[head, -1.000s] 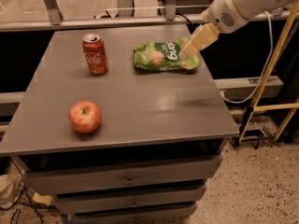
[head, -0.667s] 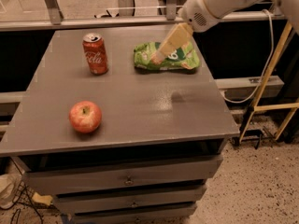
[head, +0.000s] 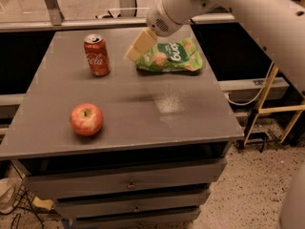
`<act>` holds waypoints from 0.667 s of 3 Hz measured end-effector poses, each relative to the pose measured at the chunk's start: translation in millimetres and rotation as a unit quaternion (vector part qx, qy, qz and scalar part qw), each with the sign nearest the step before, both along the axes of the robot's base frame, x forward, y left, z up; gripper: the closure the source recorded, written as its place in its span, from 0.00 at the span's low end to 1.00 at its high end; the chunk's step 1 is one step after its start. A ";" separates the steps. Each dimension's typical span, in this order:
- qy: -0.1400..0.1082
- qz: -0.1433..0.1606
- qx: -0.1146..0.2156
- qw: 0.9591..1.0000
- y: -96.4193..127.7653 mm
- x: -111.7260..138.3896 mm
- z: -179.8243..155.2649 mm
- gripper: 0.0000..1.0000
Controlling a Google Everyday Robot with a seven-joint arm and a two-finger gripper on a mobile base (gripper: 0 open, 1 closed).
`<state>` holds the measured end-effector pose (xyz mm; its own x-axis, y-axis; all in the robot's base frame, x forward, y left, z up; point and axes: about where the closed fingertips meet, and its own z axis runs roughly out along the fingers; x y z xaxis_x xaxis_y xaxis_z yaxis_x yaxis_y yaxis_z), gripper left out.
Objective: Move coke can near apple
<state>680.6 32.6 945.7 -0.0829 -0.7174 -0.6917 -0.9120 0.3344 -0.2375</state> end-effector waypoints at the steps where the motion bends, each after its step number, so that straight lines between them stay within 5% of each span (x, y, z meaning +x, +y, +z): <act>1: 0.022 0.032 0.041 0.998 37.5 2.2 -8.6 0.00; 2: 0.039 0.053 0.075 0.995 68.8 5.9 -16.7 0.00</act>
Offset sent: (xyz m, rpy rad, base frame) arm 0.0132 0.1051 -0.0239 0.2403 0.1168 0.1516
